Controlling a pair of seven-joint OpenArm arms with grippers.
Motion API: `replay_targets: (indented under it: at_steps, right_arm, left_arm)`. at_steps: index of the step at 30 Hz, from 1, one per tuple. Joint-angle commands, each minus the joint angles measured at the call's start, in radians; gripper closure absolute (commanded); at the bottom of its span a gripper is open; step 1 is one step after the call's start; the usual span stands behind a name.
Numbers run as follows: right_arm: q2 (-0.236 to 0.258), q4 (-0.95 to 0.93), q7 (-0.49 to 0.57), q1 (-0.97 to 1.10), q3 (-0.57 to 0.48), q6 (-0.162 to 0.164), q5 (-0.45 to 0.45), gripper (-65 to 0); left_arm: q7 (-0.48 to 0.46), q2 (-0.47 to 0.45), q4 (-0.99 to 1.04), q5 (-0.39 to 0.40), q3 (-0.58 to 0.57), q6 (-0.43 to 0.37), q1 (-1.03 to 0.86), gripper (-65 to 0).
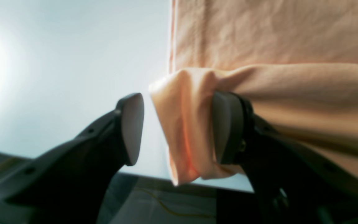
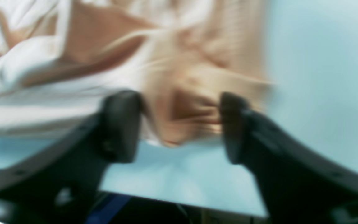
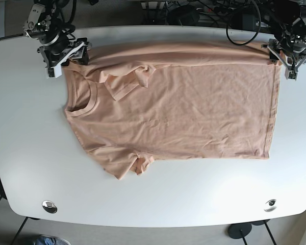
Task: Fold the T-shirt properly
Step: 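Lift the shirt with both grippers and shake it flat onto the table, then release and grasp the shirt's side edges lower with both grippers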
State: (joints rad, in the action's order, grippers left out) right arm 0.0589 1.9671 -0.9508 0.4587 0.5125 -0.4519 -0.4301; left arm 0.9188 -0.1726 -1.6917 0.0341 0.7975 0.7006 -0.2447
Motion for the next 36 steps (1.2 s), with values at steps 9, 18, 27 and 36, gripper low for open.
replay_targets:
  at_steps: [9,18,27,36]
  right_arm:
    - [0.035,-0.084,0.022,-0.288,0.027,-0.005,-0.006,-44.4]
    - [0.249,-0.75,0.243,-0.751,-0.206,-0.003,-0.006,-44.4]
    - [0.298,-1.102,0.43,-0.898,-0.357,-0.005,-0.009,-44.4]
    - [0.17,-1.047,0.438,-0.802,-0.417,-0.005,-0.006,-42.8]
  left_arm:
    - [-0.02,-0.02,-0.095,0.003,-0.1,-0.002,0.247,-33.2]
    - [-0.02,-0.018,-0.018,0.005,-0.209,-0.002,0.391,-33.8]
    - [-0.059,-0.028,0.114,0.005,-0.208,-0.062,0.431,-33.9]
    - [-0.103,-0.078,0.239,0.005,-0.186,-0.246,0.497,-47.5]
